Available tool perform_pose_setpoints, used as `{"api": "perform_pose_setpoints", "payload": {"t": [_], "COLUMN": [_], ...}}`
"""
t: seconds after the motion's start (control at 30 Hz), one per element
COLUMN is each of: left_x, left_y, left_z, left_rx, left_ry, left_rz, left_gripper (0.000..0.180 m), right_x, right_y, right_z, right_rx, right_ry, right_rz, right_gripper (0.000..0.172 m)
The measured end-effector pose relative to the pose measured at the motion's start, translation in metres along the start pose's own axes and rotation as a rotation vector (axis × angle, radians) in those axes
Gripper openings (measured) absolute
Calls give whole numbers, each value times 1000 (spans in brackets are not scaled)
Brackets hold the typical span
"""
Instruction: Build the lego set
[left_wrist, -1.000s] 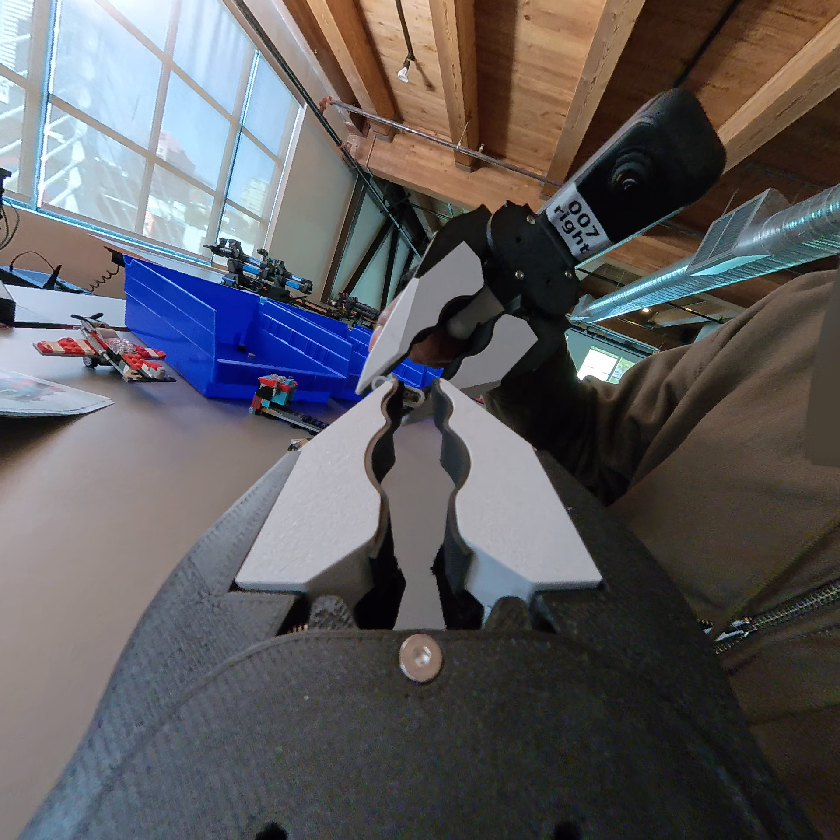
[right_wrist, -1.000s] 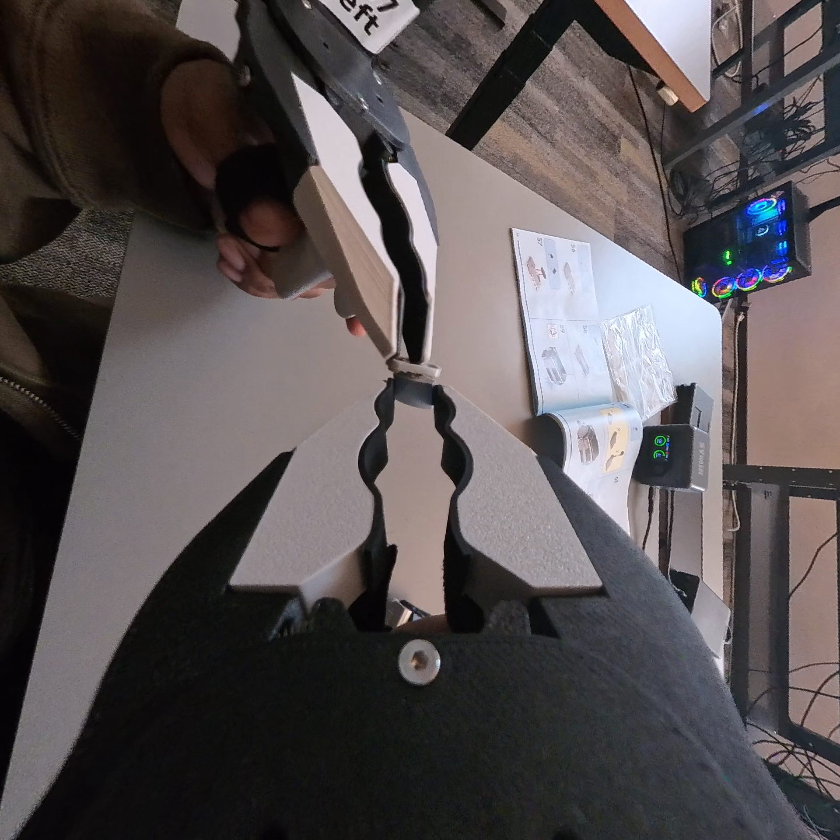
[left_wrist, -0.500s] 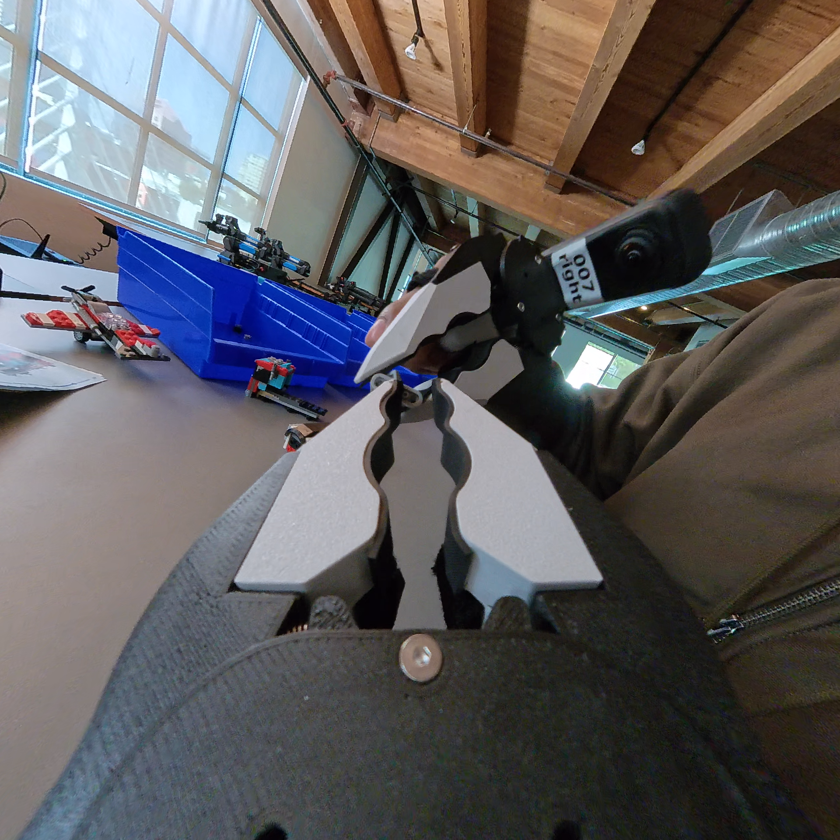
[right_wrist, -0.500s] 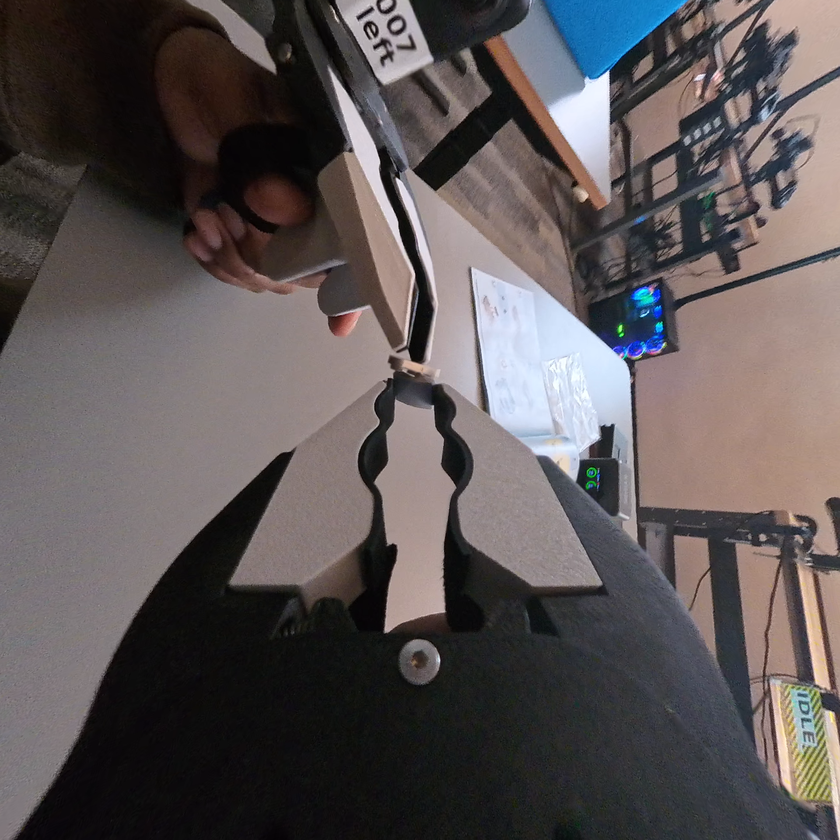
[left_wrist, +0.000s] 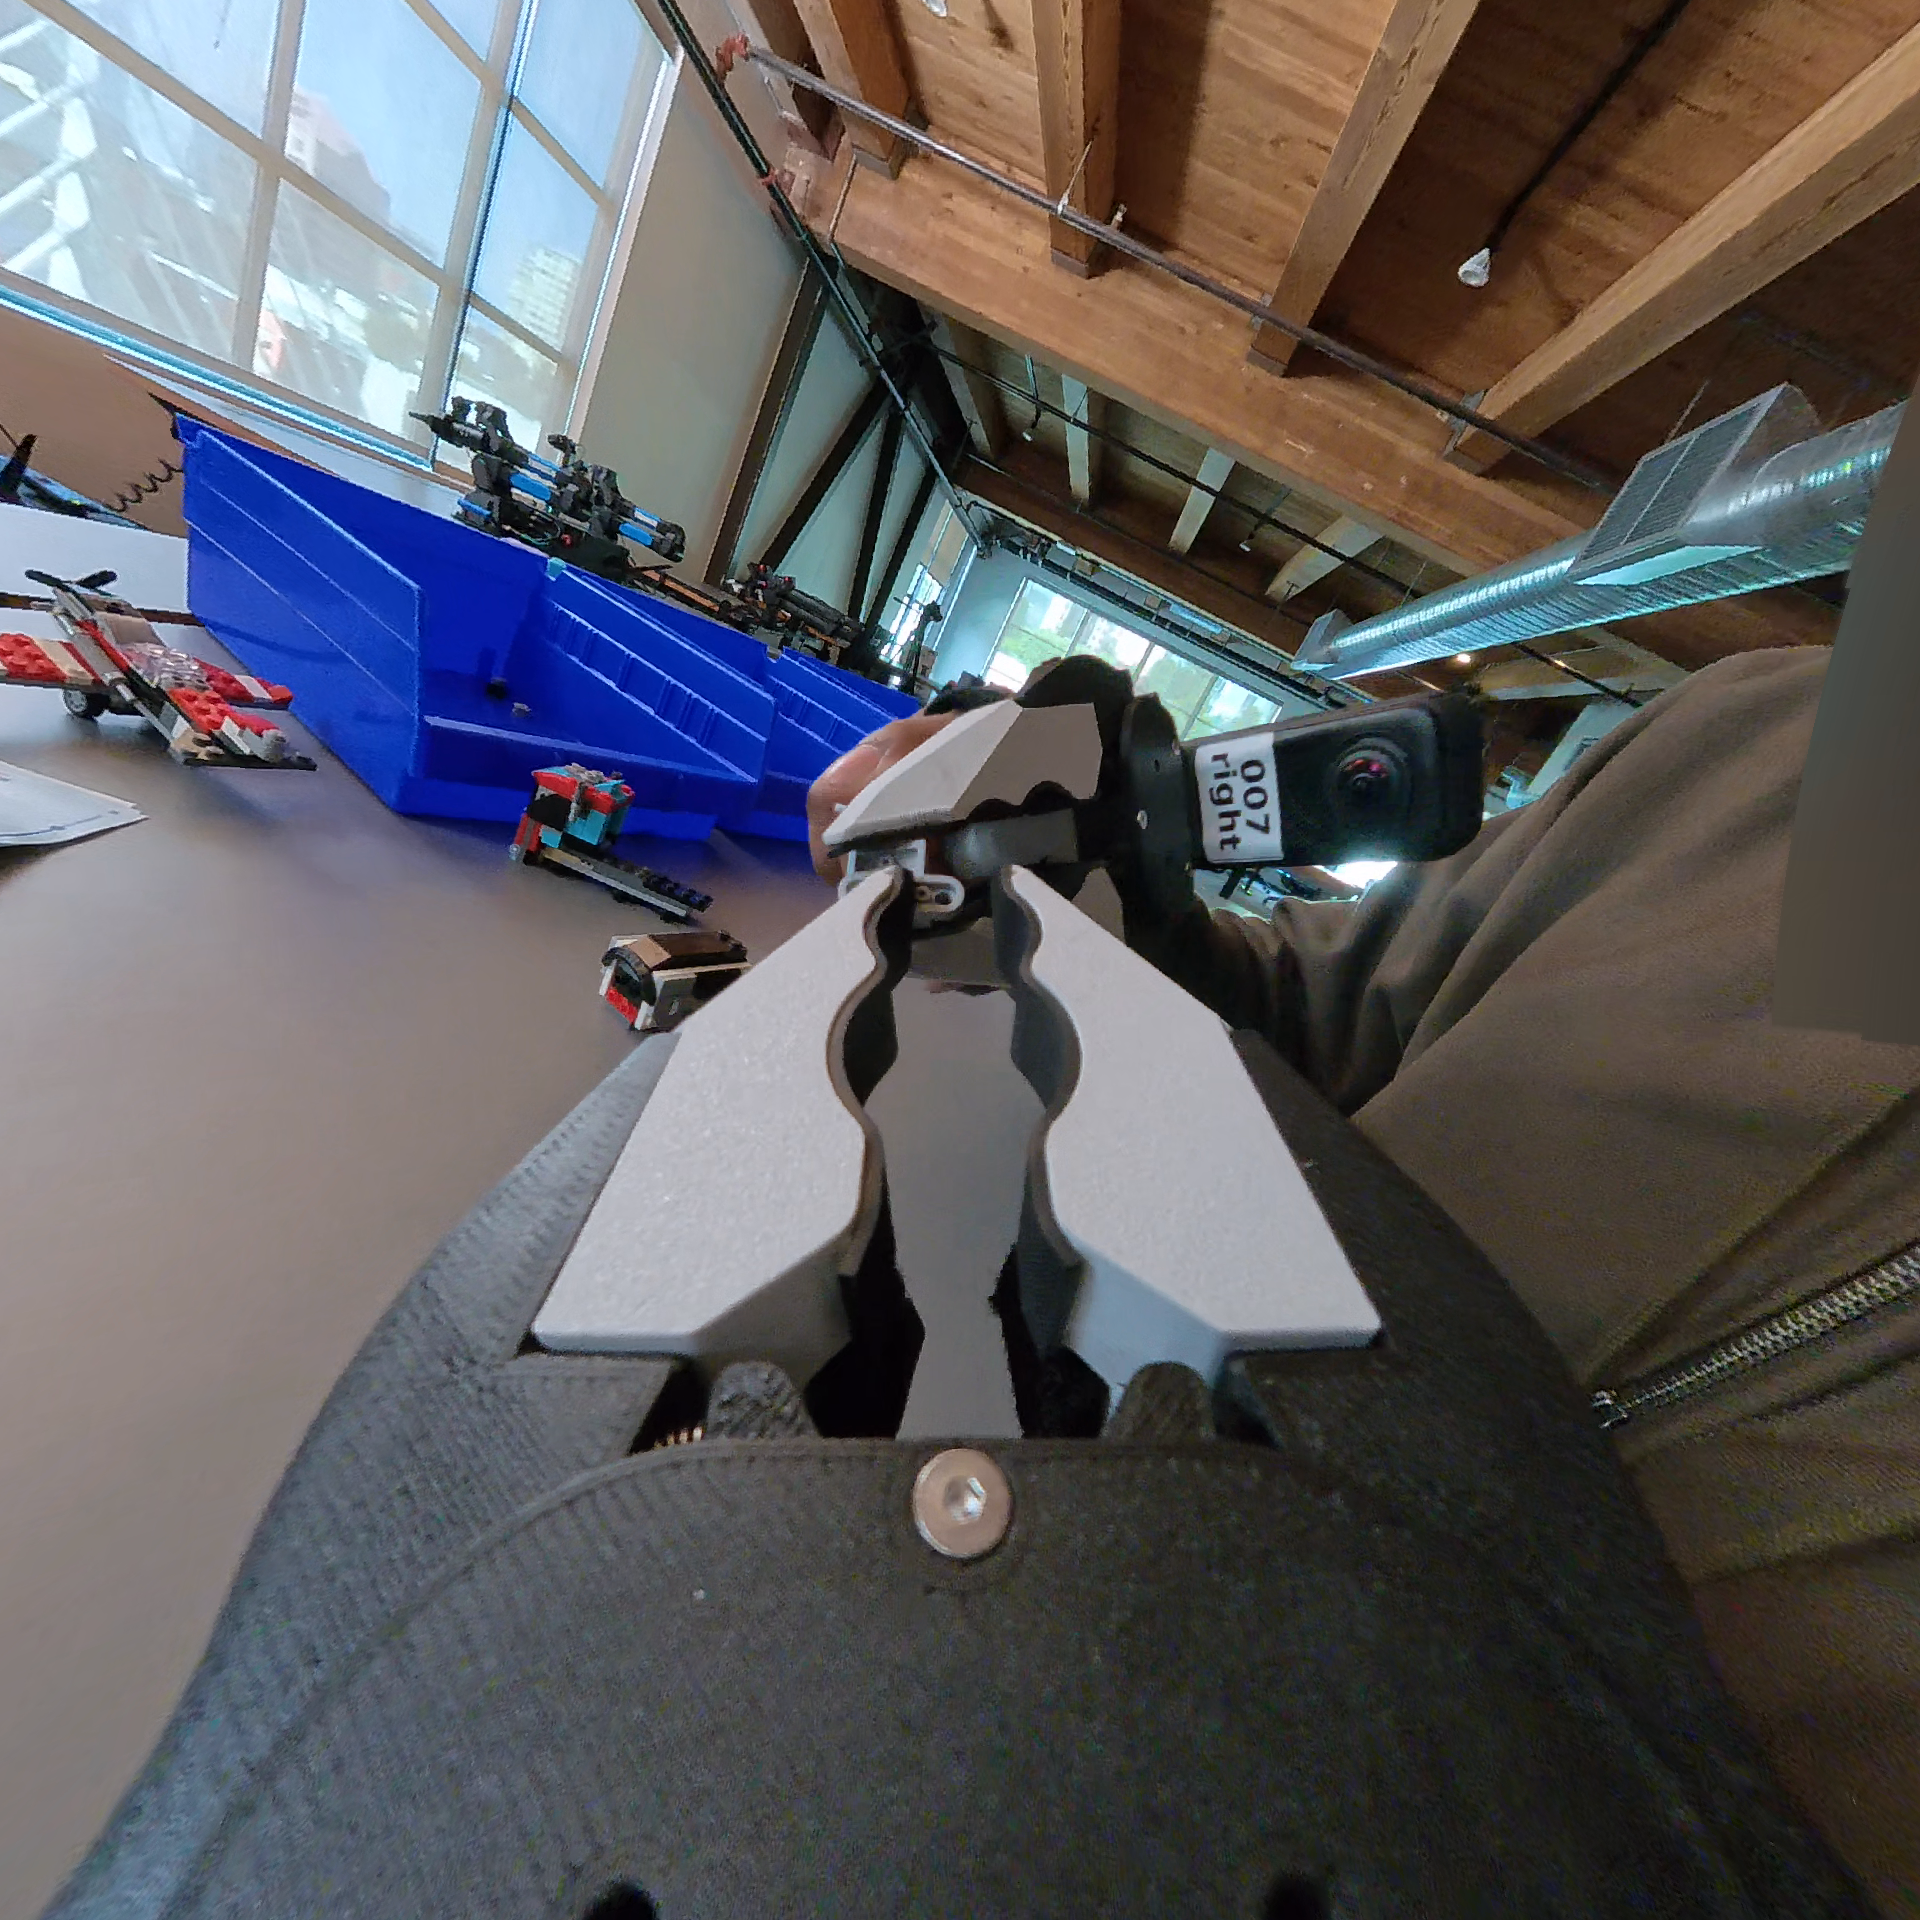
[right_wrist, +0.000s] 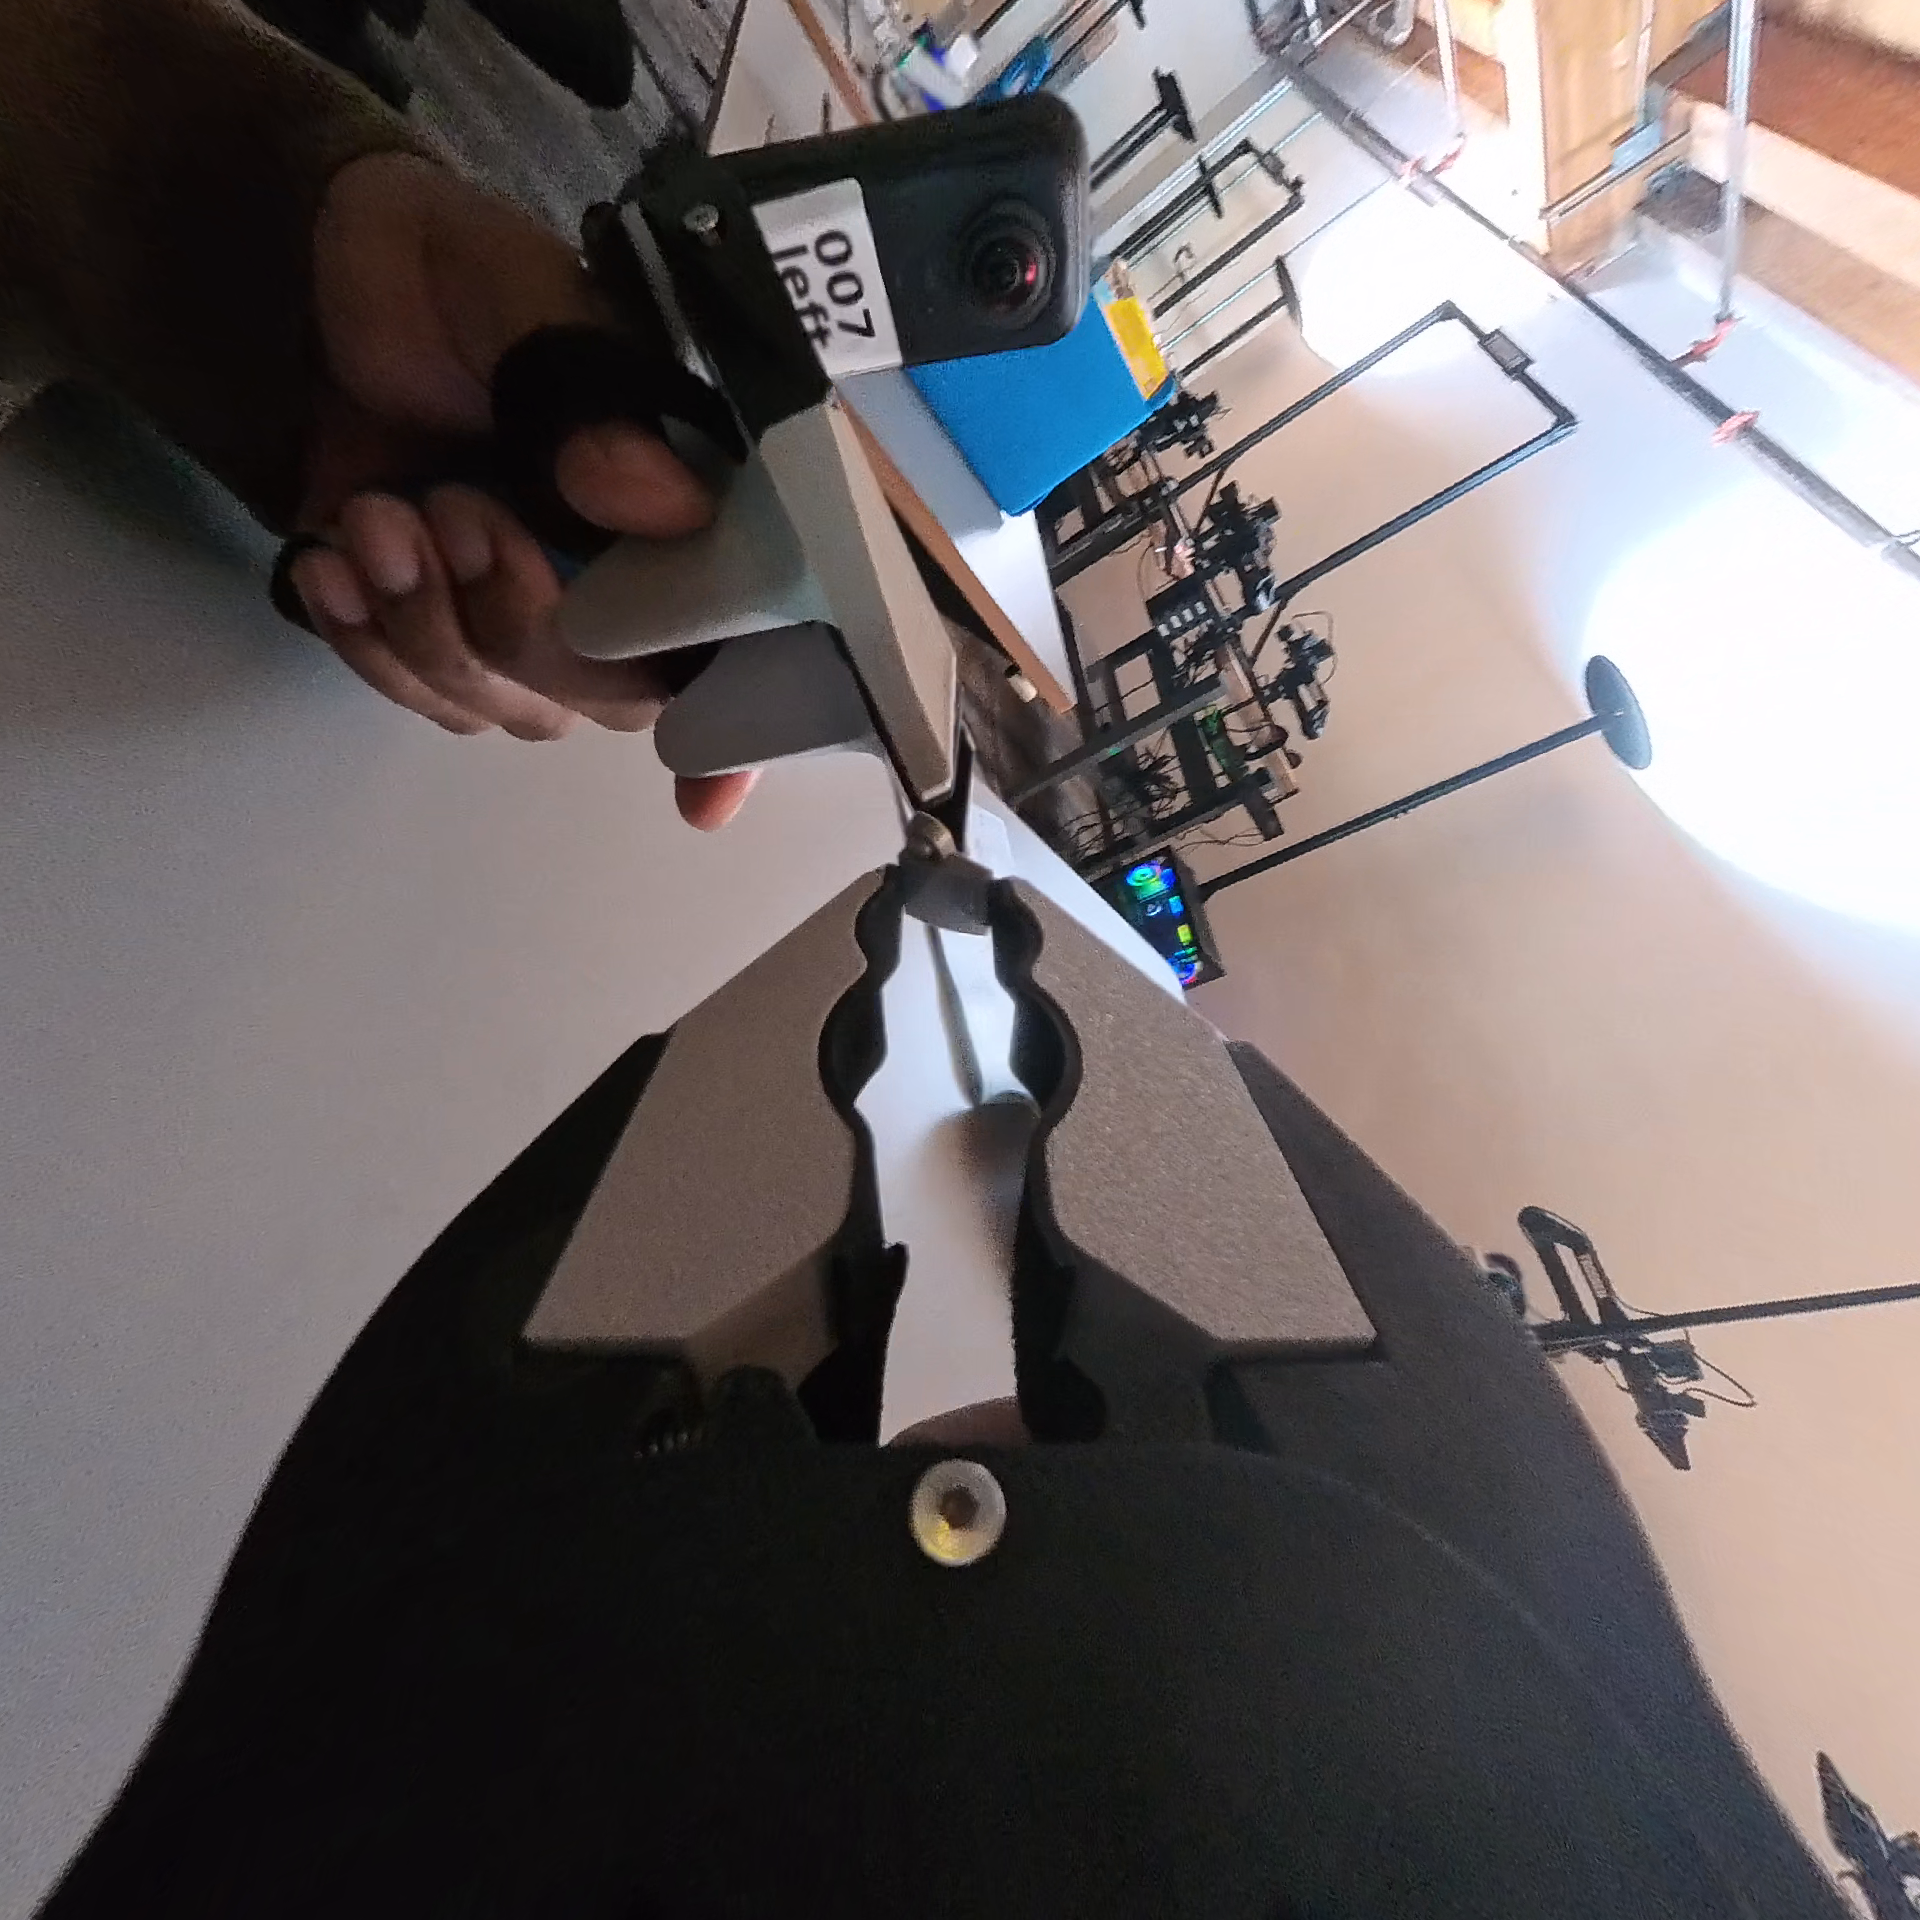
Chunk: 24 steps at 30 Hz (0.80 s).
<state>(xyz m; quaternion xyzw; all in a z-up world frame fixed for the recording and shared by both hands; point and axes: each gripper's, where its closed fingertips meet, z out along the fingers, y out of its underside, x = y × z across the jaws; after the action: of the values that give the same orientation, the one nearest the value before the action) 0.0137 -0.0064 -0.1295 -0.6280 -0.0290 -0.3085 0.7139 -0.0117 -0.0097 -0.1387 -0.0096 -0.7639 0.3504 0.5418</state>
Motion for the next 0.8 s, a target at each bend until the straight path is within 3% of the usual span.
{"api": "perform_pose_setpoints", "payload": {"t": [0.8], "left_x": [60], "left_y": [-16], "left_z": [106], "left_rx": [-225], "left_ry": [88], "left_rz": [96], "left_gripper": [14], "right_x": [56], "right_y": [-13], "right_z": [-114], "right_rx": [267], "right_ry": [501], "right_rz": [-65], "right_gripper": [18]}}
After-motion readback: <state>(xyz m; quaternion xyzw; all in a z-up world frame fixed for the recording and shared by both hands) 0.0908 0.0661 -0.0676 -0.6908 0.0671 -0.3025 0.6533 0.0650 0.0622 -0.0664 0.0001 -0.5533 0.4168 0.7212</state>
